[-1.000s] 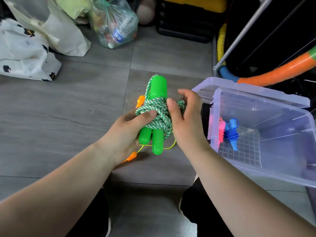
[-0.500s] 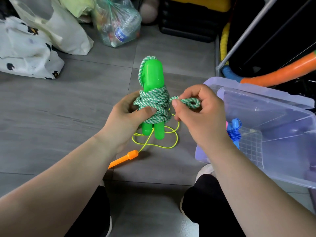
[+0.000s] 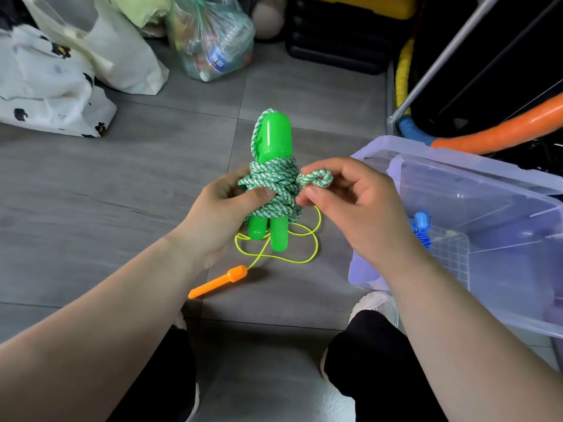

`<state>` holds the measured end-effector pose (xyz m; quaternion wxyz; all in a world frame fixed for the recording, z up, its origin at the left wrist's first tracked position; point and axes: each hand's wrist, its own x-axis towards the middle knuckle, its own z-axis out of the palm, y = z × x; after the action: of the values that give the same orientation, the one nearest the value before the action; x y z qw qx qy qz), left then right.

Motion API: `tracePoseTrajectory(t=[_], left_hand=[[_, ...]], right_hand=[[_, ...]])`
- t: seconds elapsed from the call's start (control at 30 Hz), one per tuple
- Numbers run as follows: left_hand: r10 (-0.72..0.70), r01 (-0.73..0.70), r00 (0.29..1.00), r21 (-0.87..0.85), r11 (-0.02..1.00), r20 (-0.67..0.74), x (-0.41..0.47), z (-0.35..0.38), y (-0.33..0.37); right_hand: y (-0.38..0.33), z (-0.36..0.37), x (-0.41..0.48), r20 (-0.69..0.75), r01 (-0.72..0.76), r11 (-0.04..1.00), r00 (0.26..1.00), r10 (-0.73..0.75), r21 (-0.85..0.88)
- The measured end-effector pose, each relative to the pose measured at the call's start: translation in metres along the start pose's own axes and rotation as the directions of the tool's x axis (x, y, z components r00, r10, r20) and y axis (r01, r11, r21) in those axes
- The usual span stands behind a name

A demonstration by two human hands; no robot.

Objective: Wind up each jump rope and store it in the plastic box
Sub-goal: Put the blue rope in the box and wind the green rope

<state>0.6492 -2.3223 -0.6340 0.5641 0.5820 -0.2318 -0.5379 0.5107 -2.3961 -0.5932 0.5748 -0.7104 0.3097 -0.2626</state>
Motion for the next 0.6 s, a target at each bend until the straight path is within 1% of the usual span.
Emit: tracePoseTrajectory(t=[0.1,0.17,0.27,0.43,0.5,0.6], left_hand=[[0.015,-0.014,1.0,0.041,0.999,-0.024,0.0,0.002,-0.002],[0.019,-0.017,1.0,0.076,0.997,-0.025,-0.002,0.003,-0.002],[0.005,0.001,0.999,0.151,0.988,-0.042,-0.005,0.006,-0.001],[-0.025,0.04,0.996,0.184,0.982,-0.085,-0.007,0.008,0.003],[-0.028,0.051,0.994,0.216,0.975,-0.105,-0.007,0.006,0.003],[-0.053,0.077,0.992,0.224,0.971,-0.112,-0.006,0.004,0.005]], right_hand=[[0.002,0.002,0.001,-0.003,0.086,0.988,0.996,-0.087,-0.131],[0.004,0.004,0.002,0.004,0.093,0.983,0.996,-0.093,-0.16],[0.006,0.002,0.002,0.016,0.091,0.982,0.996,-0.09,-0.163],[0.01,0.002,0.001,0.006,0.0,0.997,1.0,0.0,-0.083],[0.011,0.002,0.002,0.025,-0.003,0.994,1.0,0.005,-0.107],[0.012,0.008,0.001,0.054,0.066,0.98,0.997,-0.056,-0.189]])
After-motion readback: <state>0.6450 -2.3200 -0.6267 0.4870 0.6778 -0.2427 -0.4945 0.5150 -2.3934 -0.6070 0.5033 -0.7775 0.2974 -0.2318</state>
